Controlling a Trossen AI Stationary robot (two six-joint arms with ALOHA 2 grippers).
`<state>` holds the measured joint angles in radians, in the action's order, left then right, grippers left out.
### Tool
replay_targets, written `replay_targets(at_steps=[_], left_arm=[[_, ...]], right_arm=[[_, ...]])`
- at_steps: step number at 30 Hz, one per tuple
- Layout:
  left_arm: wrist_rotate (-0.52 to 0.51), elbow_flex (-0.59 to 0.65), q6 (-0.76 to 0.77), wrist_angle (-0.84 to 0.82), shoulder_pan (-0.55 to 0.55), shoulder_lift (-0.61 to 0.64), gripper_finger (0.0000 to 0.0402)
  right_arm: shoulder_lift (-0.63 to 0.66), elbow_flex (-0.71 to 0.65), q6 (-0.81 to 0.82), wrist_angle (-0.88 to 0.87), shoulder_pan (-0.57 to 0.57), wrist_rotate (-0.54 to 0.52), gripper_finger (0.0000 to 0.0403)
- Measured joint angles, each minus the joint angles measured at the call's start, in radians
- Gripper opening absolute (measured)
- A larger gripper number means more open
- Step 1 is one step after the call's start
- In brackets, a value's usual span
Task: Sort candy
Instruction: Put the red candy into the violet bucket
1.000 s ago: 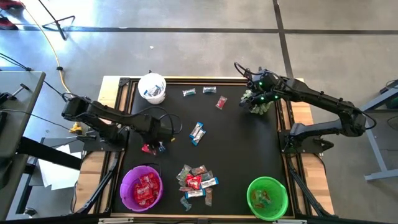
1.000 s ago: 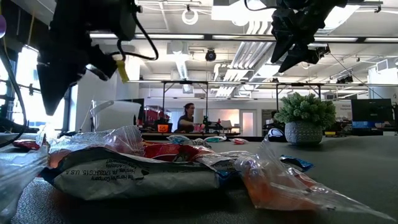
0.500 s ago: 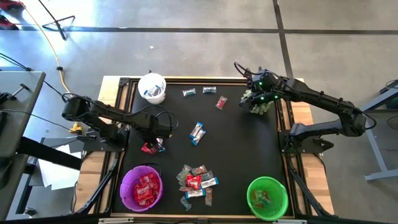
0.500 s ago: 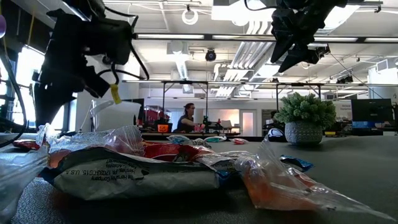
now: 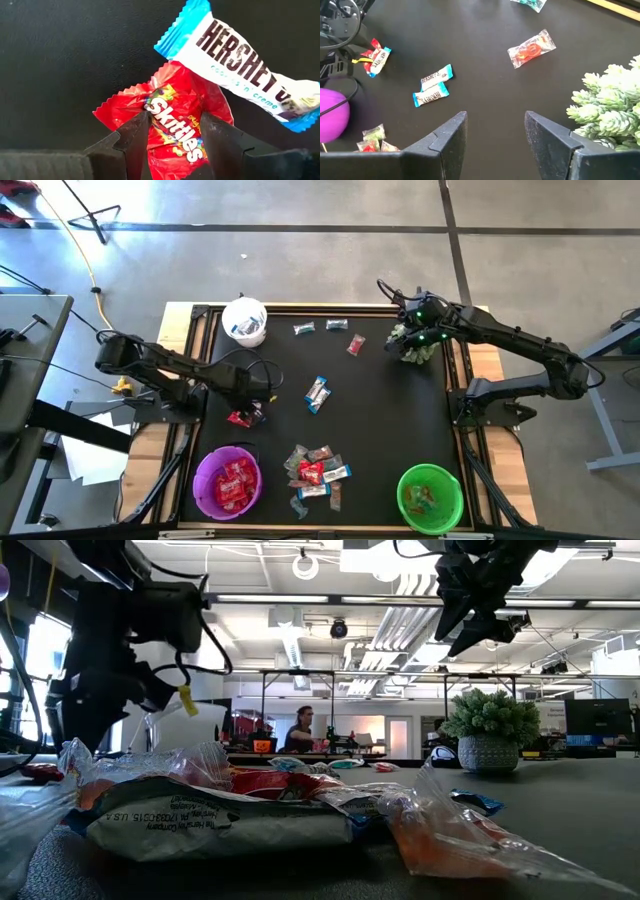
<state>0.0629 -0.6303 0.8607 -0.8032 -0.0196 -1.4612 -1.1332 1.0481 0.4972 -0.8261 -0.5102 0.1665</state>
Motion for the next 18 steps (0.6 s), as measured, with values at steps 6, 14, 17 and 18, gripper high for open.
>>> replay_targets(at_steps=[6,14,17,18], left_arm=[[-0.055,0.004,0.088,0.013,-0.003,0.0,0.0161],[-0.069,0.004,0.172,0.016,-0.005,-0.001,0.0116],[-0.071,0.004,0.187,0.016,-0.005,-0.001,0.01],[-0.07,0.004,0.188,0.016,-0.004,-0.001,0.0097]], right_arm=[[0.0,0.0,0.0,0.0,0.0,0.0,0.0195],[0.0,0.0,-0.003,0.0,0.0,-0.01,0.0195],[0.0,0.0,-0.005,0.0,0.0,-0.016,0.0195],[0.0,0.0,-0.004,0.0,0.0,-0.018,0.0195]])
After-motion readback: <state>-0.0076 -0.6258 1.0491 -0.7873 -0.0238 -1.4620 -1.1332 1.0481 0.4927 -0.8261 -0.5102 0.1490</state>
